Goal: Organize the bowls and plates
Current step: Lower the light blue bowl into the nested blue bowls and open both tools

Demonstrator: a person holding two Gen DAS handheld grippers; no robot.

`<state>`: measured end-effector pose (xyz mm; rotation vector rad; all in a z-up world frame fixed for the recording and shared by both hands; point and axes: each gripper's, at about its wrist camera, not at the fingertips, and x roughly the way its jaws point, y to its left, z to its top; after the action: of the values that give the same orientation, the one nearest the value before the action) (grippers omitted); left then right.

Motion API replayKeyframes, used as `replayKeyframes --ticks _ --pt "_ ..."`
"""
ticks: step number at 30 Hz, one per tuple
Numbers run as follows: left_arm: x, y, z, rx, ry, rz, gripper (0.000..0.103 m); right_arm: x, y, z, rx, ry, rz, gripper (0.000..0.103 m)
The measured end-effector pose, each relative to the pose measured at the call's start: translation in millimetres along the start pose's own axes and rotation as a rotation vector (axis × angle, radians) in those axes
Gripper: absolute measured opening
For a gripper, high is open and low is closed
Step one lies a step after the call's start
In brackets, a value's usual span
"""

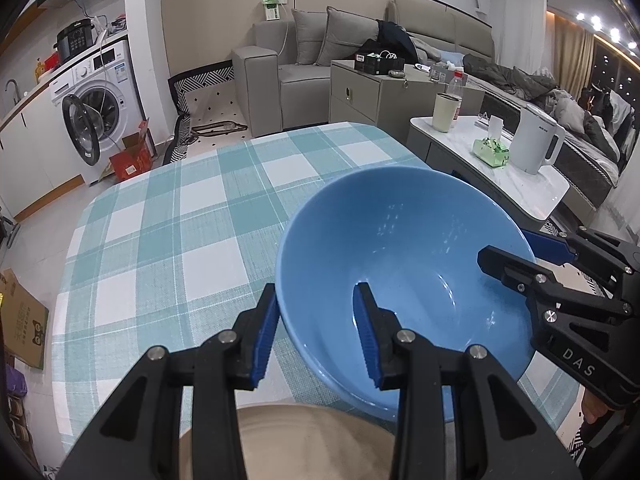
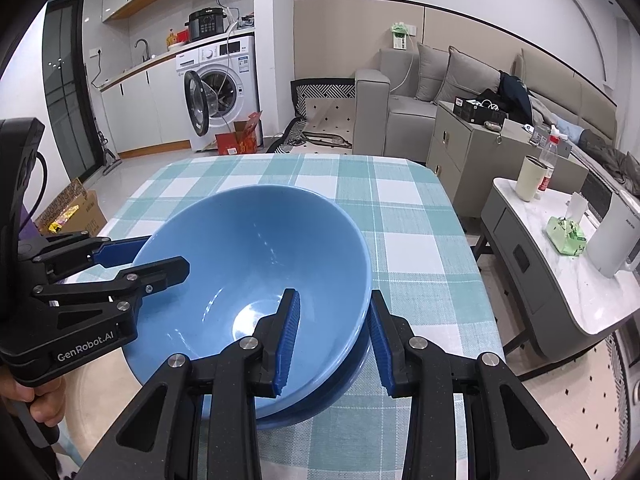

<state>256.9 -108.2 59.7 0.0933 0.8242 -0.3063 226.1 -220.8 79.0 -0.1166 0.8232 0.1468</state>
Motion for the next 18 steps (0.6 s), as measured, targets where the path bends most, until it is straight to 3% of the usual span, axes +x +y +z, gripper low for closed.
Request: replayKeyframes --ticks 18 --pt "11 -5 -4 0.019 0.022 0.014 0.036 12 4 -12 -0.042 0.025 -0.060 0.035"
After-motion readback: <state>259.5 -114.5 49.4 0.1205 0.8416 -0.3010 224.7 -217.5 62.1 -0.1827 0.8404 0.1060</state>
